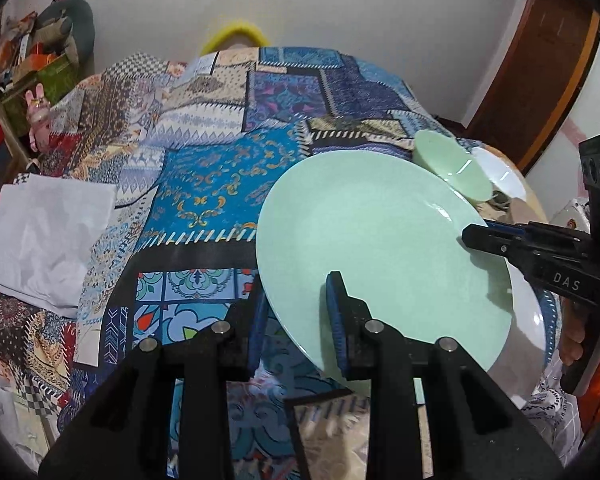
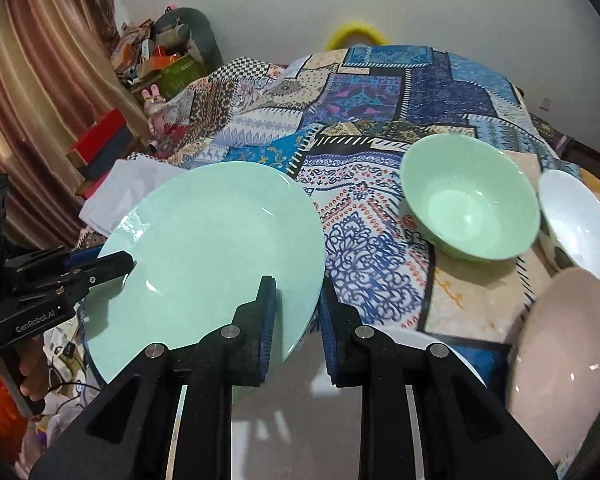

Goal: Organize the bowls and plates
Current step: 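Carry the pale green plate with both tools toward the white plate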

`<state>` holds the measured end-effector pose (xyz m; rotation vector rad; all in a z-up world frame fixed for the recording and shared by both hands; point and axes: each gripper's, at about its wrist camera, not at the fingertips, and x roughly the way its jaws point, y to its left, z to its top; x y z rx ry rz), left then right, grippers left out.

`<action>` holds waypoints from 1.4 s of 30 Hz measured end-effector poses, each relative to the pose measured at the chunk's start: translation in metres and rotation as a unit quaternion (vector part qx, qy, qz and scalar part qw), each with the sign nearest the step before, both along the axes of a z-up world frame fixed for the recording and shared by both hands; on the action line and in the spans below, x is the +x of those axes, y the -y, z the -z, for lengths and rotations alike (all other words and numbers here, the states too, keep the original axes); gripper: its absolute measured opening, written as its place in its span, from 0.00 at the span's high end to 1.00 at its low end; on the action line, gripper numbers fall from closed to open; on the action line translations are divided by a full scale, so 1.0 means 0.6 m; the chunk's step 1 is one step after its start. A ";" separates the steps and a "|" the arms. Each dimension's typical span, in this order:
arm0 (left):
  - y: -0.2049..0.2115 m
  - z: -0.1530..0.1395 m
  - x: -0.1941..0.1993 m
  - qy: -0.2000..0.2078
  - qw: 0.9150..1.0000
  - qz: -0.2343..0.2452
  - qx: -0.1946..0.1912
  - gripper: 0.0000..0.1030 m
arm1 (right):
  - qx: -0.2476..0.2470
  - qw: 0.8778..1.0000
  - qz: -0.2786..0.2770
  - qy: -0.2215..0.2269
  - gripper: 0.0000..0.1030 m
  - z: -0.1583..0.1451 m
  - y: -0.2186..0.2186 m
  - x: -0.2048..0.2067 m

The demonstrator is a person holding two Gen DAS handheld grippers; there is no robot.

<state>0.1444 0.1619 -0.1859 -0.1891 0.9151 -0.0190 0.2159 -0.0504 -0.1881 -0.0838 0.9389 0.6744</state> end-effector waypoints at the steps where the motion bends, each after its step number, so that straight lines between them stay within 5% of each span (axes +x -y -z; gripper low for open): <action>1: 0.007 -0.007 -0.005 0.004 1.000 0.002 0.002 0.73 | 0.003 1.000 0.003 0.002 0.81 -0.005 0.007 -0.005; 21: 0.113 -0.069 -0.057 0.030 0.999 0.033 0.012 0.73 | 0.022 0.999 0.040 0.025 0.81 -0.044 0.104 -0.067; 42: 0.212 -0.022 -0.049 -0.012 0.998 0.069 0.009 0.73 | 0.029 0.996 0.081 -0.003 0.81 -0.007 0.194 -0.093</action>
